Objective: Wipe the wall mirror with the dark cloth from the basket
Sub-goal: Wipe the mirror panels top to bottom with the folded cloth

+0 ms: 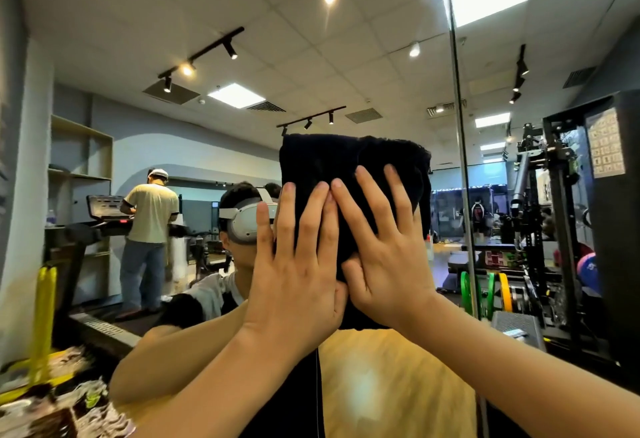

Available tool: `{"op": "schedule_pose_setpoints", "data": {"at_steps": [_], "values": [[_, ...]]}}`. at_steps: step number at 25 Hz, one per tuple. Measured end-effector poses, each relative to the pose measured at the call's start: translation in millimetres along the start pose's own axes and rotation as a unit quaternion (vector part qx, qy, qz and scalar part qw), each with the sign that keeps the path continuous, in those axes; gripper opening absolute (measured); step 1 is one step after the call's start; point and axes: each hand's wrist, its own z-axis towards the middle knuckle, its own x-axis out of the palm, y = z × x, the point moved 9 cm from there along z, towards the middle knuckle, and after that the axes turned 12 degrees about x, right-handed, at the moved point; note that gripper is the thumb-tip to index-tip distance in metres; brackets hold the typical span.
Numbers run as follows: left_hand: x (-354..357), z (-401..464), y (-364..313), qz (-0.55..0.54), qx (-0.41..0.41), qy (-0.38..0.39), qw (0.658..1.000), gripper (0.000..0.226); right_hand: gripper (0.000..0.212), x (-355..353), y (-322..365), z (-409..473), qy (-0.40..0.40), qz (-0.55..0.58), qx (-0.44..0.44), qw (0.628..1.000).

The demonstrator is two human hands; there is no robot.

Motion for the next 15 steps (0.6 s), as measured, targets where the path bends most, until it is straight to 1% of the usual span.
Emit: {"op": "schedule_pose_setpoints", "data": {"at_steps": [4, 10, 15], "values": [[-11.4, -22.9, 38.2, 0.015, 0.008, 0.003, 1.0, 0.084, 0.077, 12.7, 42.8, 5.4, 0.002, -0.003, 0.007, 1.0], [-37.5, -70.3, 114.6, 0.035, 0.009, 0.008, 0.999, 0.082, 0.084, 40.2, 133.7, 13.4, 0.019, -0.028, -0.003, 0.999], [-66.0, -127.9, 206.4, 0.058, -0.009, 0.029, 0.998, 0.081, 0.09, 71.0, 241.9, 23.1, 0.043, -0.018, -0.023, 0.999]]}}
